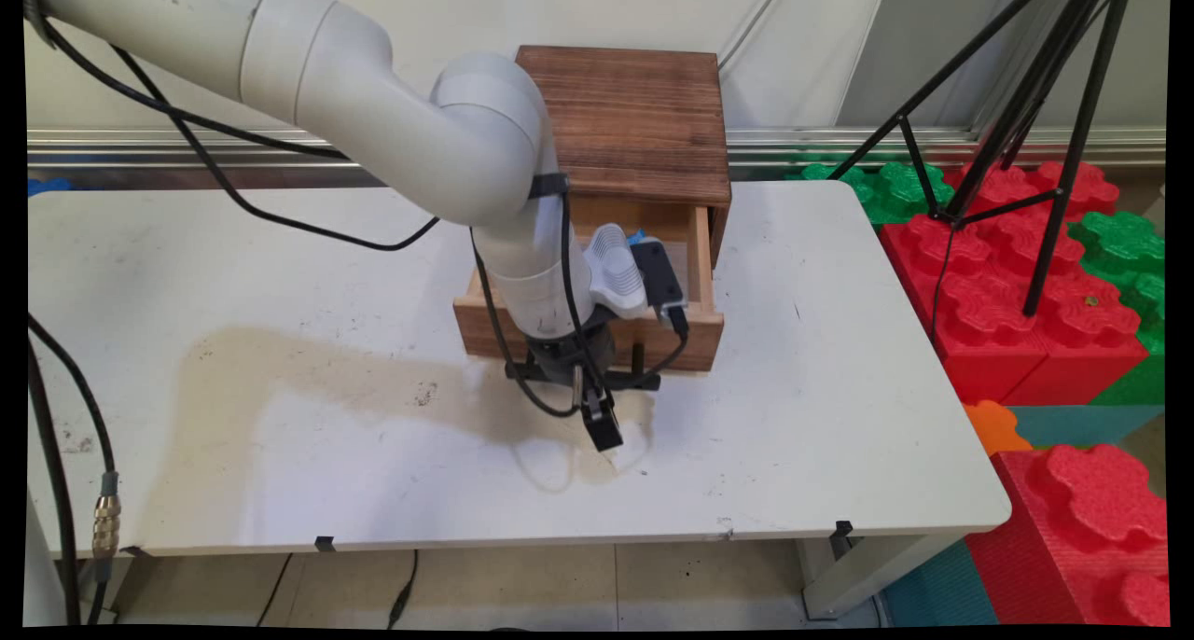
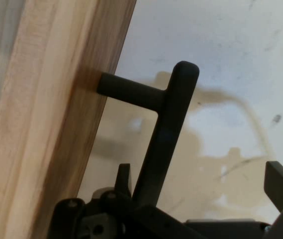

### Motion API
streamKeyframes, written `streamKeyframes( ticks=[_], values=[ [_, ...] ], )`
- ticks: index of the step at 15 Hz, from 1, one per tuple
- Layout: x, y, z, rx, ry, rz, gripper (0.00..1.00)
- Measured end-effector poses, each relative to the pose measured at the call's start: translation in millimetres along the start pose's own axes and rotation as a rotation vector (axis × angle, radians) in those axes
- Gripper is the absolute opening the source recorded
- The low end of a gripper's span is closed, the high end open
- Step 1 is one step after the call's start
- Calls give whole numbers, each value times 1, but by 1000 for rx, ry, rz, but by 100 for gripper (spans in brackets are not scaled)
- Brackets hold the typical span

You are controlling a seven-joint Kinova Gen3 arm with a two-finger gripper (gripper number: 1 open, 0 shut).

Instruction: Open the drawer

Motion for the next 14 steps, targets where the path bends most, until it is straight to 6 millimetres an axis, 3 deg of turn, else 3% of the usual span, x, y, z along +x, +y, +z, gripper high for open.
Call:
streamKeyframes(
  ticks=[14],
  values=[
    [-10,50,-14,-44,-15,-9,100]
  ],
)
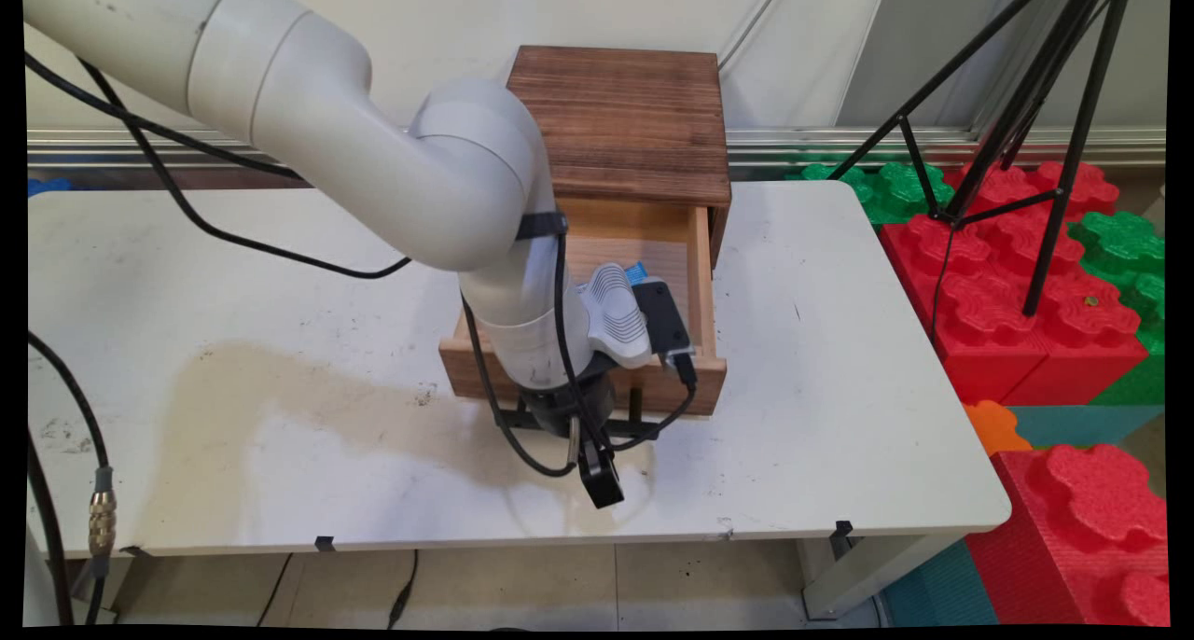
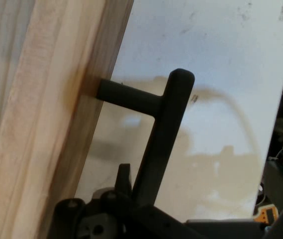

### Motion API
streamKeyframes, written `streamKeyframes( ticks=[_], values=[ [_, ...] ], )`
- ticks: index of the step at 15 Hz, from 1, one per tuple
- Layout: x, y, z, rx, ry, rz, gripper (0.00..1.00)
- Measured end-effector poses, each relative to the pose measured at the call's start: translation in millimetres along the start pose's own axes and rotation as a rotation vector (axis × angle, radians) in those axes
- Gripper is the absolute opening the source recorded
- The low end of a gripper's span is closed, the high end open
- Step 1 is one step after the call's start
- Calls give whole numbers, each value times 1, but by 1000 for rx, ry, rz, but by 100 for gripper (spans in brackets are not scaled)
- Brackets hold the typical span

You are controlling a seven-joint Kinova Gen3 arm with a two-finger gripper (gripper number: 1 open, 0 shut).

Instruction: Open the drawer

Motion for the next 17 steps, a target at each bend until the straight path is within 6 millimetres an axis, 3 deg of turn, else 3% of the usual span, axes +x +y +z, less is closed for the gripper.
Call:
streamKeyframes(
  ticks=[17],
  values=[
    [-9,21,-5,-11,-7,-22,100]
  ],
)
